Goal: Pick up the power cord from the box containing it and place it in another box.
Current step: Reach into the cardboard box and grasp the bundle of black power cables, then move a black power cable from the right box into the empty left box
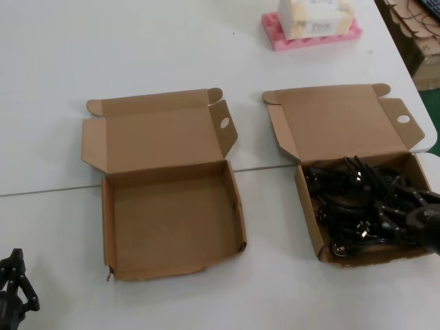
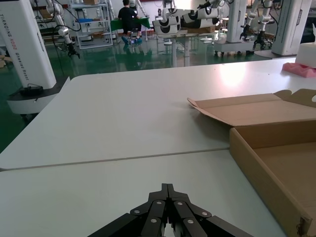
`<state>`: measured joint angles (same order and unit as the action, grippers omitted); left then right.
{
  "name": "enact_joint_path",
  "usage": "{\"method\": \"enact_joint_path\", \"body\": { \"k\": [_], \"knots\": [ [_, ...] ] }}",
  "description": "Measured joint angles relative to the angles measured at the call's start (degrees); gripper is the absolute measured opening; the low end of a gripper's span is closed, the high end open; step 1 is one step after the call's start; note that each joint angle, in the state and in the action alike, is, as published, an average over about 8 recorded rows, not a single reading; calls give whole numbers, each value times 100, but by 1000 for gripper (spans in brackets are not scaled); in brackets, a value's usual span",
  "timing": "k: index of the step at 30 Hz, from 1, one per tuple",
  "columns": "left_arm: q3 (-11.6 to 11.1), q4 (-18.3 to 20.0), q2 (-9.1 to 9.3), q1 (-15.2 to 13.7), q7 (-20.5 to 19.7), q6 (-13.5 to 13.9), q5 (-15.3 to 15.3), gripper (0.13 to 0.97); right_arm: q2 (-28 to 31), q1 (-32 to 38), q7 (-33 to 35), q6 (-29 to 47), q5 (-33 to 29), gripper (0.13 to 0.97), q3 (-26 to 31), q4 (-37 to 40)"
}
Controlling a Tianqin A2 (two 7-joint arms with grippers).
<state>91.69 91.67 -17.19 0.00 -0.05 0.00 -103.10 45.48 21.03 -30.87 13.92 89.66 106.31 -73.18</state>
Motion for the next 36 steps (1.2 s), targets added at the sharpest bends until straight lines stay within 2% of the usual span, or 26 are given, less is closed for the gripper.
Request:
{"method": "enact_joint_path", "body": {
  "k": [3,12,18,20,29,36],
  "knots": [
    [0,0,0,0,-1,0,0,163,13,41,0,-103,-6,412,105,18],
    [0,0,0,0,-1,0,1,163,104,258,0,-511,-27,346,534,179],
    [0,0,0,0,-1,0,1,163,110,309,0,-601,-12,275,607,219],
    [0,0,0,0,-1,0,1,163,105,308,0,-607,-7,251,593,218],
    [0,0,0,0,-1,0,1,163,120,138,0,-655,11,246,379,0],
    [0,0,0,0,0,0,1,163,148,-141,0,-589,36,243,-47,-462]
  ]
}}
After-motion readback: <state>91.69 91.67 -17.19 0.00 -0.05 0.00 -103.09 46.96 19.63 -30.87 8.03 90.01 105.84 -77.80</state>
